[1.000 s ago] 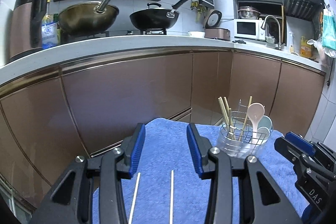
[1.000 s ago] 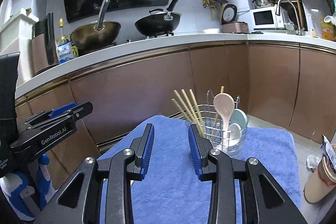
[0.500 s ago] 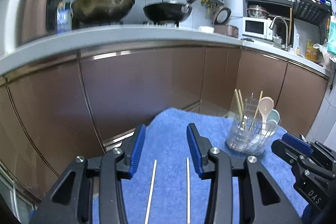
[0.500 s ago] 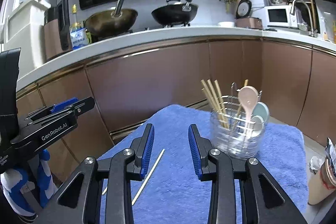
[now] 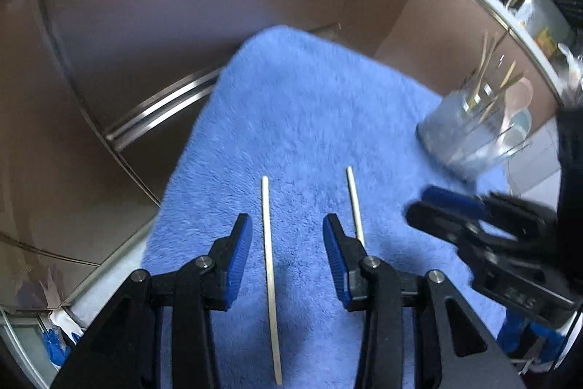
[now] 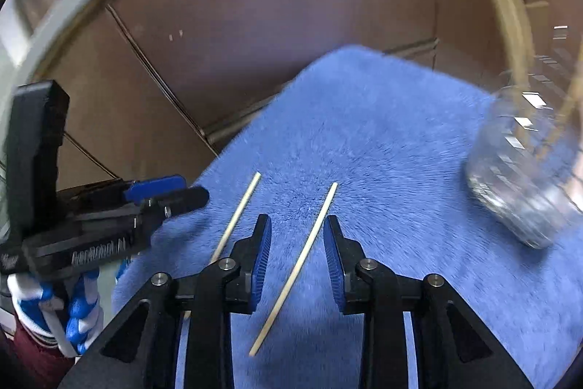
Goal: Organize utensils
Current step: 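Grasp a chopstick with the left tool while the right tool grasps the last chopstick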
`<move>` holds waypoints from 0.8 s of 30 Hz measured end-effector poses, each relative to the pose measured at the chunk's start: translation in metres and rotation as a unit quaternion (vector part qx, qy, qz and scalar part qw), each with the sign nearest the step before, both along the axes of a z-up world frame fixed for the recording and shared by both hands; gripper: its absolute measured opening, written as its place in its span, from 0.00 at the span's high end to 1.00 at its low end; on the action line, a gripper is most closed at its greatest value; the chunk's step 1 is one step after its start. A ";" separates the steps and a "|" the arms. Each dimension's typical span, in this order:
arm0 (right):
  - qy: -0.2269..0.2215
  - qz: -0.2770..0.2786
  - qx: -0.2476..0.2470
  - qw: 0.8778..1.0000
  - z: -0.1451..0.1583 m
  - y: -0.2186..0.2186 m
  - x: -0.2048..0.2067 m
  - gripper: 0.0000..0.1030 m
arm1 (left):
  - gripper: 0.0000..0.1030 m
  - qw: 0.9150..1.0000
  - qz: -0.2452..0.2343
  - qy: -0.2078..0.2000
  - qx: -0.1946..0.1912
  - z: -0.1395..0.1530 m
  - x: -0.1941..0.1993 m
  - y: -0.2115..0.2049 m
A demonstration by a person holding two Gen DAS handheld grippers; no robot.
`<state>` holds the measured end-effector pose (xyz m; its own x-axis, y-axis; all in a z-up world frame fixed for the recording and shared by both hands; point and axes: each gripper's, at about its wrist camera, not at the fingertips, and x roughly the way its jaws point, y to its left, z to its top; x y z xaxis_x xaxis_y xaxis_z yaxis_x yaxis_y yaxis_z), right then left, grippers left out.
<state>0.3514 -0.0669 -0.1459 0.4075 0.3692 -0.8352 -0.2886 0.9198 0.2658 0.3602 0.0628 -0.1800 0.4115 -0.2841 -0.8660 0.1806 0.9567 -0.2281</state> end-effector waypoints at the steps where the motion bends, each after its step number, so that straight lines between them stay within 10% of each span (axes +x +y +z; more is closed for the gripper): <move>1: 0.007 0.001 -0.007 1.000 -0.005 0.003 0.006 0.73 | 0.64 1.000 -0.006 0.008 0.002 -0.004 0.005 -0.001; 24: 0.081 0.009 -0.107 0.991 -0.071 0.030 0.060 0.95 | 0.95 0.996 -0.011 0.073 0.050 -0.052 0.046 -0.009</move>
<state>0.4110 -0.0370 -0.2173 0.2571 0.1828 -0.9490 -0.2755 0.9551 0.1093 0.4062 0.0541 -0.2317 0.2739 -0.2015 -0.9404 0.1735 0.9721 -0.1577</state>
